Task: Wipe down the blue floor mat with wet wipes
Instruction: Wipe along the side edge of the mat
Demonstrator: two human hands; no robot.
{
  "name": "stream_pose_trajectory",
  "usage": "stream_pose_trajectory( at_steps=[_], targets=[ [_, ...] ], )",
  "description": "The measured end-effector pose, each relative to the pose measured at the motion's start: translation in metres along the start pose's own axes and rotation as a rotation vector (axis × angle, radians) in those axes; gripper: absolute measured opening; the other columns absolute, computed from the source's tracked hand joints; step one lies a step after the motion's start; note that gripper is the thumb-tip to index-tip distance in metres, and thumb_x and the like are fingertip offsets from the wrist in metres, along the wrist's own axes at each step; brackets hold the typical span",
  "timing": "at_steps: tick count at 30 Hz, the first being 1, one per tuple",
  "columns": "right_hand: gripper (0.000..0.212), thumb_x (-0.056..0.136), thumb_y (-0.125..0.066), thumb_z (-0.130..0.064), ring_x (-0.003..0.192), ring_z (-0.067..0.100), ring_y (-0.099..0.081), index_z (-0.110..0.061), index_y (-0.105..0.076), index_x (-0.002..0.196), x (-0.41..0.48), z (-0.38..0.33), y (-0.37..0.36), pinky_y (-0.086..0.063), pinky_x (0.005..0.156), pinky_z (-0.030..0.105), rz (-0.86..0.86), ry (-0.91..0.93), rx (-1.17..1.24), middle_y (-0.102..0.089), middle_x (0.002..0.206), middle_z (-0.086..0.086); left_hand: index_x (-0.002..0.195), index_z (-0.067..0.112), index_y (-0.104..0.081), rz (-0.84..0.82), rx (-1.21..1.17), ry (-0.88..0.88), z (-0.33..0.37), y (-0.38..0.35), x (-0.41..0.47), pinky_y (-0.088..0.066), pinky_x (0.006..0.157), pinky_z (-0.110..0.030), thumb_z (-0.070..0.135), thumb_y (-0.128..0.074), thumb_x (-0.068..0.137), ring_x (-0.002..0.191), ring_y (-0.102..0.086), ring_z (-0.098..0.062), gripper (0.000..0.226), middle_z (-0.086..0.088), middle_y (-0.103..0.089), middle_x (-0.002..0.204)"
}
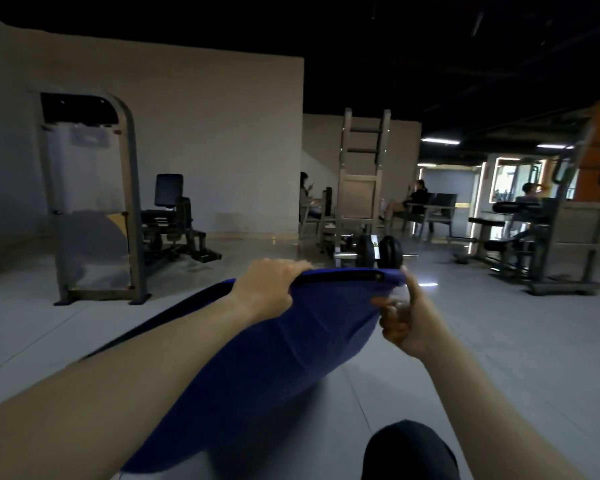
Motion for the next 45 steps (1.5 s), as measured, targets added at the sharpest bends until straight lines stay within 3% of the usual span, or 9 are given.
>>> stream_pose_trajectory(
  at_steps=[3, 8, 11, 19, 22, 27, 31, 39, 45],
  targets=[
    [0.084, 0.087, -0.046, -0.079, 0.034, 0.010, -0.039, 0.004, -0.063, 0.089, 0.018, 0.036, 0.002, -0.028, 0.037, 0.019, 0.082, -0.144, 0.052, -0.058, 0.059, 0.007, 0.123, 0.036, -0.065, 0.082, -0.011, -0.008, -0.025, 0.024, -0.010, -0.044, 0.069, -0.027, 0.006, -0.058, 0.087, 0.088, -0.067, -0.014, 0.047, 0.012, -0.073, 0.104],
    [0.057, 0.092, -0.048, -0.072, 0.049, 0.017, -0.063, -0.015, -0.054, 0.098, 0.045, 0.088, -0.017, -0.044, 0.034, 0.019, 0.201, -0.273, 0.217, -0.067, 0.087, 0.015, 0.115, 0.030, -0.074, 0.176, -0.068, -0.062, -0.078, 0.065, -0.029, -0.054, 0.078, -0.034, 0.001, -0.063, 0.082, 0.084, -0.068, -0.011, 0.046, 0.013, -0.076, 0.096],
    [0.080, 0.088, -0.063, -0.063, 0.100, 0.027, -0.070, -0.008, -0.047, 0.144, 0.070, 0.119, -0.046, -0.060, 0.087, 0.033, 0.187, -0.298, 0.257, -0.063, 0.134, 0.014, 0.103, 0.024, -0.078, 0.279, -0.005, 0.005, -0.111, 0.085, -0.047, -0.050, 0.087, -0.044, 0.004, -0.061, 0.070, 0.086, -0.066, -0.017, 0.042, 0.009, -0.075, 0.091],
    [0.061, 0.082, -0.069, -0.065, 0.065, 0.022, -0.066, -0.016, -0.070, 0.118, 0.132, 0.168, -0.098, -0.051, 0.052, 0.017, 0.100, -0.356, 0.247, -0.077, 0.091, 0.016, 0.092, 0.032, -0.081, 0.358, -0.027, 0.270, -0.186, 0.105, -0.111, -0.046, 0.096, -0.058, 0.008, -0.065, 0.069, 0.098, -0.066, -0.016, 0.037, 0.023, -0.071, 0.094],
    [0.034, 0.093, -0.064, -0.036, 0.078, 0.026, -0.075, -0.006, -0.070, 0.108, 0.132, 0.184, -0.116, -0.058, 0.067, 0.021, 0.068, -0.364, 0.114, -0.077, 0.088, 0.017, 0.091, 0.033, -0.081, 0.336, -0.024, 0.292, -0.191, 0.113, -0.127, -0.046, 0.097, -0.057, 0.006, -0.063, 0.067, 0.097, -0.066, -0.013, 0.039, 0.031, -0.065, 0.092],
    [0.022, 0.101, -0.046, -0.028, 0.042, 0.023, -0.063, -0.011, -0.057, 0.109, 0.154, 0.155, -0.143, -0.037, 0.030, 0.020, 0.036, -0.183, 0.063, -0.073, 0.083, 0.021, 0.091, 0.024, -0.081, 0.369, -0.090, 0.417, -0.230, 0.117, -0.154, -0.057, 0.085, -0.045, -0.011, -0.066, 0.075, 0.091, -0.069, -0.014, 0.041, 0.010, -0.073, 0.096],
    [0.018, 0.104, -0.043, -0.028, 0.033, 0.014, -0.055, -0.013, -0.052, 0.102, 0.153, 0.095, -0.140, -0.035, 0.030, 0.016, 0.079, 0.032, 0.154, -0.063, 0.113, 0.029, 0.097, 0.016, -0.079, 0.370, -0.127, 0.313, -0.219, 0.115, -0.146, -0.054, 0.084, -0.035, -0.018, -0.071, 0.073, 0.093, -0.068, -0.017, 0.043, 0.004, -0.071, 0.100],
    [0.008, 0.092, -0.055, -0.014, 0.046, 0.017, -0.050, -0.010, -0.058, 0.085, 0.091, 0.020, -0.013, -0.033, 0.035, 0.020, 0.351, 0.297, 0.202, -0.048, 0.065, 0.006, 0.102, 0.015, -0.073, 0.272, -0.431, 0.575, -0.220, 0.011, -0.083, -0.054, 0.090, -0.046, -0.009, -0.073, 0.079, 0.100, -0.067, -0.036, 0.033, -0.011, -0.072, 0.100],
    [0.021, 0.086, -0.063, -0.015, 0.069, 0.019, -0.062, -0.008, -0.062, 0.106, 0.035, -0.002, 0.085, -0.051, 0.049, 0.023, 0.545, 0.371, 0.294, -0.063, 0.086, 0.009, 0.092, 0.015, -0.073, 0.223, -0.391, 0.344, -0.139, -0.020, -0.003, -0.047, 0.077, -0.040, -0.009, -0.074, 0.074, 0.094, -0.065, -0.039, 0.030, -0.013, -0.071, 0.096]
  ],
)
Point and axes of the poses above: each hand's wrist, its own x-axis towards the middle knuckle, its own y-axis out of the back of the hand, z = x × y, the point moved 8 cm from there along x, towards the middle knuckle
